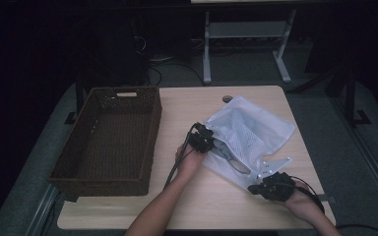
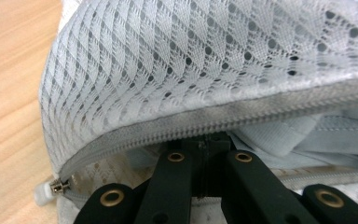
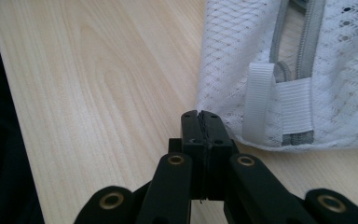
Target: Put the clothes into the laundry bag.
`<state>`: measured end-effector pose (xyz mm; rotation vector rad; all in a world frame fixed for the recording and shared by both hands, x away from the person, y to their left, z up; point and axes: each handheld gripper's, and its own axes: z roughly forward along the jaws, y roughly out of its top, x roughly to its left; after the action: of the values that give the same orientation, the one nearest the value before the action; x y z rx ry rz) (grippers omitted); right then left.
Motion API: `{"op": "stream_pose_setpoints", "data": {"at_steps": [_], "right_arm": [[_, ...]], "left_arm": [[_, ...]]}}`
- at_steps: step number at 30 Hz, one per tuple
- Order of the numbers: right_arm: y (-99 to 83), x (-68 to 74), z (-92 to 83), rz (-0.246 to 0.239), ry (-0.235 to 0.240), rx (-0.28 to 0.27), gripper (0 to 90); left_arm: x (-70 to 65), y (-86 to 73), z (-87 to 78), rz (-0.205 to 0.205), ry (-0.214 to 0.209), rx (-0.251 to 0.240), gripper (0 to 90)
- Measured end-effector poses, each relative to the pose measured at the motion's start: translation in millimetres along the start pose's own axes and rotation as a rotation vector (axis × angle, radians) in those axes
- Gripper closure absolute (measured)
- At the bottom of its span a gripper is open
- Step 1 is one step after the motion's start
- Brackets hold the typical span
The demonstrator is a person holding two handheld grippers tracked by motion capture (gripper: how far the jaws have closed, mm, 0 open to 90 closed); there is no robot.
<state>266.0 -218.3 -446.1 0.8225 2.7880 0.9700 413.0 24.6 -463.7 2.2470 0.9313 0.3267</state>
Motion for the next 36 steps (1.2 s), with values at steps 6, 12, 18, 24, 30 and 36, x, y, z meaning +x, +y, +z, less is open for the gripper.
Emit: {"op": "stream_pose_setpoints", "data": {"at_steps": [6,12,18,24,30,36], "right_arm": [[-0.9,-2.2,-0.1,0.012,-0.007,-0.007,89.4],[-0.1,-2.1,0.6,0.021,-0.011,-0.010,89.1],[0.1,-2.1,0.8,0.025,-0.010,-0.011,89.2],[-0.6,-4.2,0.5,0.028,-0.009,-0.011,89.1],[-1.2,-4.9,-0.5,0.030,-0.012,-0.013,89.2],[-3.5,-8.8,-2.2,0.044,-0.033,-0.014,89.1]], "left_arm": [[-6.1,-8.5,-20.2,0.009,-0.067,-0.021,89.7],[-6.0,-8.7,-67.0,0.054,-0.050,-0.088,84.2],[11.9,-3.2,-72.6,0.051,0.026,-0.086,71.4],[21.0,-5.0,-54.7,0.059,0.063,-0.037,57.3],[26.7,0.9,-38.7,0.065,0.074,-0.030,72.4],[22.3,-1.9,-57.8,0.092,0.058,-0.052,89.2]]}}
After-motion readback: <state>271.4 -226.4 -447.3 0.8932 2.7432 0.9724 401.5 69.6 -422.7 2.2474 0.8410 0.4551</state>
